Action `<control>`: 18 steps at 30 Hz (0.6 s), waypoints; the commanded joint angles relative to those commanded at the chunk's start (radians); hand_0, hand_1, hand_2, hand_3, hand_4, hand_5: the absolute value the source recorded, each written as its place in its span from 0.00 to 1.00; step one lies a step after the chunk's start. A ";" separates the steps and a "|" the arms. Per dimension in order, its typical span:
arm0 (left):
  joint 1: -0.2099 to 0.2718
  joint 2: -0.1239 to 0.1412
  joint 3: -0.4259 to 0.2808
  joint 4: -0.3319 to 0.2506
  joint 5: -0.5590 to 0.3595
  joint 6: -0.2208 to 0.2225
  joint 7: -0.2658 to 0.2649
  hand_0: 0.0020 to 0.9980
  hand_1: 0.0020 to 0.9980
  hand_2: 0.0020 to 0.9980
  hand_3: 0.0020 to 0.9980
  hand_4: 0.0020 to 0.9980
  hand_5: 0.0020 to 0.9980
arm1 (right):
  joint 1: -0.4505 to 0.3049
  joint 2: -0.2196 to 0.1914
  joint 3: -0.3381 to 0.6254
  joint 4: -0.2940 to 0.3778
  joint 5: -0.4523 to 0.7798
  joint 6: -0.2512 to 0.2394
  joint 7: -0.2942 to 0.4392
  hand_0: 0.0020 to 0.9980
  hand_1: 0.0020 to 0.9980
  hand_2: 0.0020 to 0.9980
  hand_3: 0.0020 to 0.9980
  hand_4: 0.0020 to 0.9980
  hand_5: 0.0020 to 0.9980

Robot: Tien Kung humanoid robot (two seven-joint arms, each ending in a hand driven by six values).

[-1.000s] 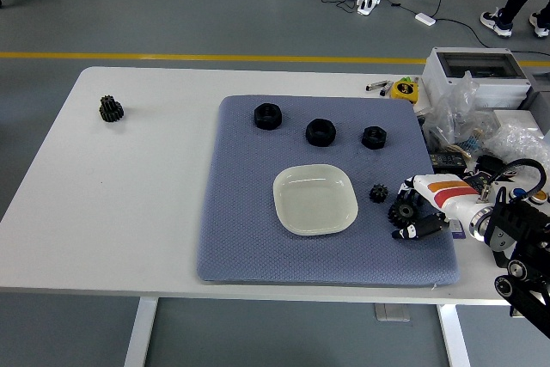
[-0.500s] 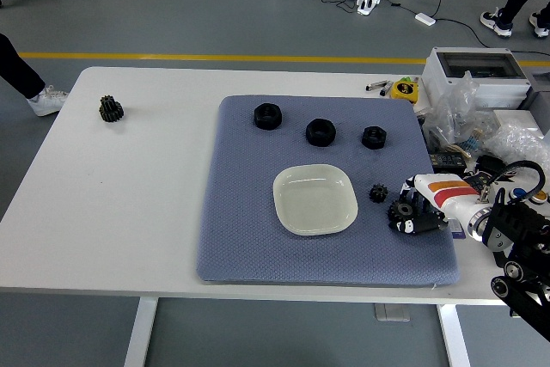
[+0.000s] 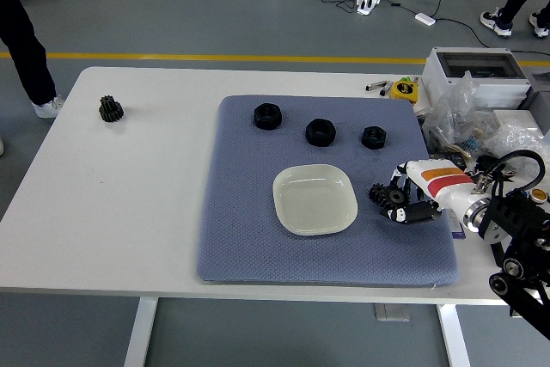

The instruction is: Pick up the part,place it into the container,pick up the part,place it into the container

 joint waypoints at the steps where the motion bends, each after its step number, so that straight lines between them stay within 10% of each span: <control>1: 0.000 0.001 0.000 0.000 0.000 0.000 0.000 0.67 0.64 0.65 0.60 0.65 0.60 | 0.002 0.001 0.000 0.016 -0.007 -0.003 -0.002 0.15 0.30 0.40 0.46 0.73 0.36; 10: 0.001 0.002 0.000 0.001 0.000 0.001 0.000 0.67 0.63 0.65 0.60 0.64 0.59 | 0.063 0.023 -0.082 0.135 -0.034 -0.024 -0.002 0.14 0.30 0.39 0.46 0.75 0.35; 18: 0.004 0.004 0.003 0.001 -0.007 0.001 -0.001 0.67 0.63 0.65 0.60 0.64 0.59 | 0.176 0.090 -0.233 0.101 -0.010 -0.051 0.007 0.15 0.31 0.40 0.46 0.74 0.35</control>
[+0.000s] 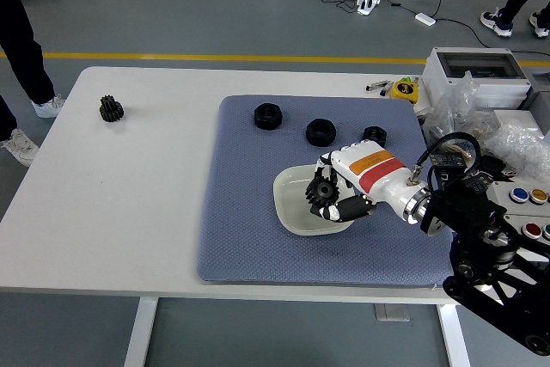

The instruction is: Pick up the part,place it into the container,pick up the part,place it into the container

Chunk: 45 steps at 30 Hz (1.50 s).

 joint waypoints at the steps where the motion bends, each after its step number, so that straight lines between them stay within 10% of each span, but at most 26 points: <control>1: 0.000 0.000 0.002 0.000 -0.003 0.000 -0.001 0.67 0.63 0.65 0.60 0.64 0.59 | 0.014 0.011 -0.018 -0.017 0.000 -0.006 0.001 0.15 0.31 0.40 0.46 0.74 0.35; 15: 0.000 -0.001 -0.012 0.000 0.014 -0.003 0.007 0.67 0.64 0.65 0.60 0.65 0.59 | 0.136 0.120 -0.179 -0.245 -0.001 -0.061 -0.072 0.15 0.34 0.42 0.47 0.75 0.34; 16: 0.001 0.000 -0.012 0.000 0.015 -0.004 0.007 0.67 0.64 0.65 0.60 0.65 0.59 | 0.140 0.126 -0.183 -0.255 -0.005 -0.060 -0.070 0.14 0.37 0.46 0.49 0.92 0.37; 21: 0.002 0.000 -0.012 -0.001 0.015 -0.005 0.007 0.67 0.64 0.65 0.60 0.65 0.59 | 0.147 0.139 -0.196 -0.275 -0.038 -0.046 -0.060 0.14 0.37 0.46 0.49 0.92 0.37; 45: 0.013 0.002 -0.020 -0.001 0.028 -0.009 0.014 0.67 0.64 0.66 0.60 0.64 0.59 | 0.147 0.063 -0.077 -0.242 -0.108 -0.078 -0.054 0.24 0.43 0.53 0.60 1.00 0.40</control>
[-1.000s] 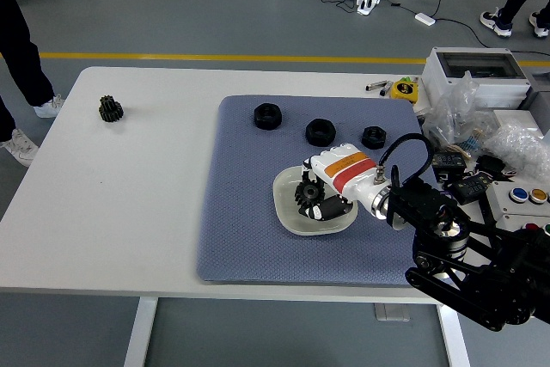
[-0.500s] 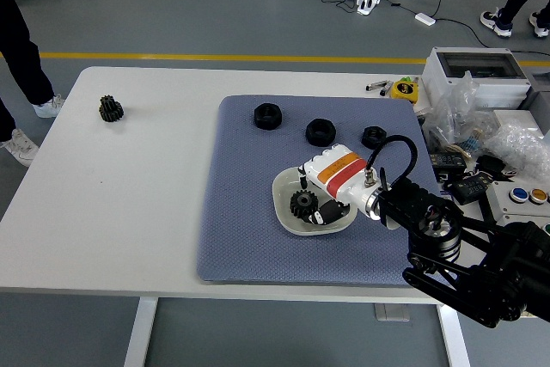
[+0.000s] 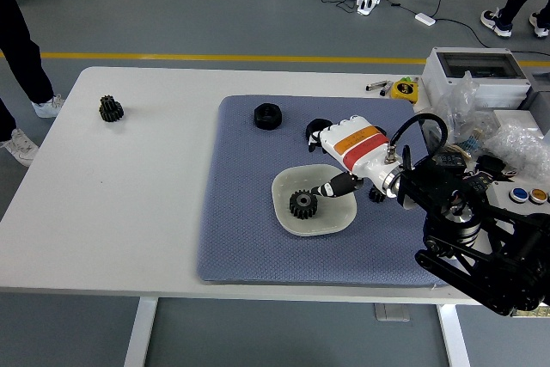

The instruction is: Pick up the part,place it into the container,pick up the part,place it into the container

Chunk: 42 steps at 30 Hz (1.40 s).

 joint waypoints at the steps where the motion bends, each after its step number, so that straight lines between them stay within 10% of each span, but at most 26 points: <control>1: 0.000 0.000 0.000 0.000 0.000 0.000 0.000 0.67 0.64 0.66 0.60 0.64 0.59 | -0.001 -0.005 0.006 -0.006 0.005 0.004 0.000 0.27 0.44 0.51 0.56 1.00 0.38; 19: -0.006 -0.003 0.015 -0.001 -0.019 -0.001 -0.007 0.67 0.64 0.66 0.60 0.65 0.59 | -0.066 -0.092 0.079 -0.071 0.016 0.075 0.037 0.29 0.44 0.50 0.53 1.00 0.34; 42: -0.008 -0.005 0.020 -0.003 -0.024 -0.003 -0.011 0.67 0.64 0.65 0.60 0.64 0.59 | -0.050 -0.035 -0.011 -0.166 0.127 0.055 0.062 0.28 0.44 0.50 0.53 0.99 0.34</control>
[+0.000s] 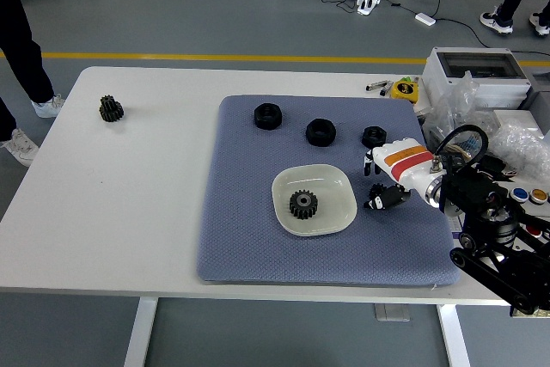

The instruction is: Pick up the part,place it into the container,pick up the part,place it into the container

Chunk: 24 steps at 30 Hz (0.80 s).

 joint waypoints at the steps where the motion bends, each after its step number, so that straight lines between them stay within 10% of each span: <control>1: 0.000 0.000 0.000 0.000 -0.002 0.000 0.000 0.67 0.64 0.65 0.60 0.64 0.59 | 0.001 0.001 -0.003 -0.005 0.006 0.001 0.000 0.24 0.42 0.50 0.53 0.96 0.38; 24: -0.002 0.000 0.002 -0.002 -0.002 -0.004 -0.002 0.67 0.64 0.65 0.60 0.64 0.59 | -0.015 -0.002 -0.015 -0.037 0.078 0.014 -0.008 0.12 0.37 0.46 0.50 0.80 0.45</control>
